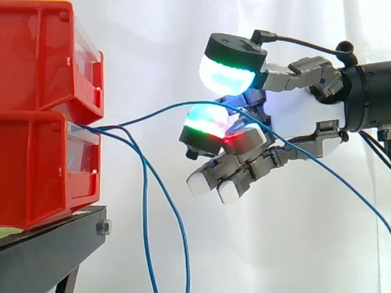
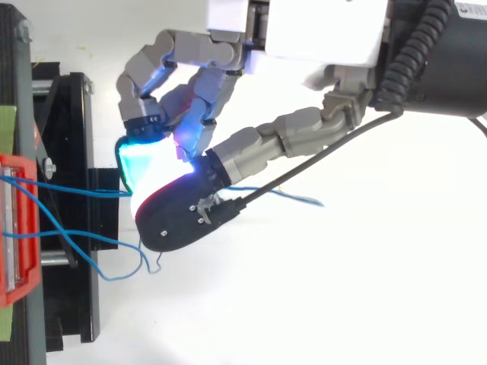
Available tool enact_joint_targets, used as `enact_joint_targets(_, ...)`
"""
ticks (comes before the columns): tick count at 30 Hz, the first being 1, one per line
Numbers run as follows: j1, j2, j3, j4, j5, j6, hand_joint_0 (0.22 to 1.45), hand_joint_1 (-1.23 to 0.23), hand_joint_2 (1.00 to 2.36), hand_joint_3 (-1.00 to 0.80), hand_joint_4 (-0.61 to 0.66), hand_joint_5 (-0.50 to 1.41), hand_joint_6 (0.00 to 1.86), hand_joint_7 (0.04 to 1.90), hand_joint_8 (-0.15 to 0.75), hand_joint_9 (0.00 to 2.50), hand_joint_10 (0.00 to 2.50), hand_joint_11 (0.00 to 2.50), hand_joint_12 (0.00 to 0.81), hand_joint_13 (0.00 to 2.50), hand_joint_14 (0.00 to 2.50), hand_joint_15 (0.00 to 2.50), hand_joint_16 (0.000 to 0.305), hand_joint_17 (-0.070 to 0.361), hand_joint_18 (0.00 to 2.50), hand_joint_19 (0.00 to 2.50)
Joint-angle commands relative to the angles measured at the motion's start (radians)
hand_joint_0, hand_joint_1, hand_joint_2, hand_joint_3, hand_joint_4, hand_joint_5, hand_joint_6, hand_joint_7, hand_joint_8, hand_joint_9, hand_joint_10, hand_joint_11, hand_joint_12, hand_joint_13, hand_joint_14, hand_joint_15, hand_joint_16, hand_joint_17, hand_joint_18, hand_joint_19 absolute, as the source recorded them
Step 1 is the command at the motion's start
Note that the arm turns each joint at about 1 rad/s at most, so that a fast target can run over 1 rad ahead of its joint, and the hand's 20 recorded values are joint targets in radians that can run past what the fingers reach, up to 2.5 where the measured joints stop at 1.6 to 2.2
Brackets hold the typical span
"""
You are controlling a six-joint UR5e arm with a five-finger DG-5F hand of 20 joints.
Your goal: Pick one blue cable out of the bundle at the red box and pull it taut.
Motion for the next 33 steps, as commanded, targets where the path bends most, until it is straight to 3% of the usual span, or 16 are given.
enact_joint_targets(1, 0.000, 0.000, 0.000, 0.000, 0.000, 0.000, 0.52, -0.67, 1.00, -0.50, 0.21, -0.15, 0.89, 1.04, 0.383, 1.12, 0.02, 1.17, 0.386, 0.68, 0.01, 0.39, 0.054, 0.123, 0.67, 0.47)
enact_joint_targets(9, 0.000, 0.000, 0.000, 0.000, 0.000, 0.000, 0.59, -0.83, 1.00, -0.45, 0.20, -0.15, 0.89, 1.07, 0.369, 1.11, 0.02, 1.17, 0.368, 0.68, 0.01, 0.39, 0.051, 0.116, 0.66, 0.47)
enact_joint_targets(21, 0.000, 0.000, 0.000, 0.000, 0.000, 0.000, 0.61, -0.79, 1.02, -0.24, 0.18, -0.13, 0.90, 1.15, 0.367, 1.16, 0.02, 1.19, 0.363, 0.69, 0.01, 0.39, 0.050, 0.112, 0.68, 0.48)
enact_joint_targets(33, 0.002, 0.000, 0.000, 0.000, 0.005, 0.000, 0.61, -0.84, 1.01, -0.03, 0.09, -0.09, 0.89, 1.23, 0.422, 1.24, 0.01, 1.16, 0.417, 0.75, 0.01, 0.36, 0.062, 0.140, 0.79, 0.42)
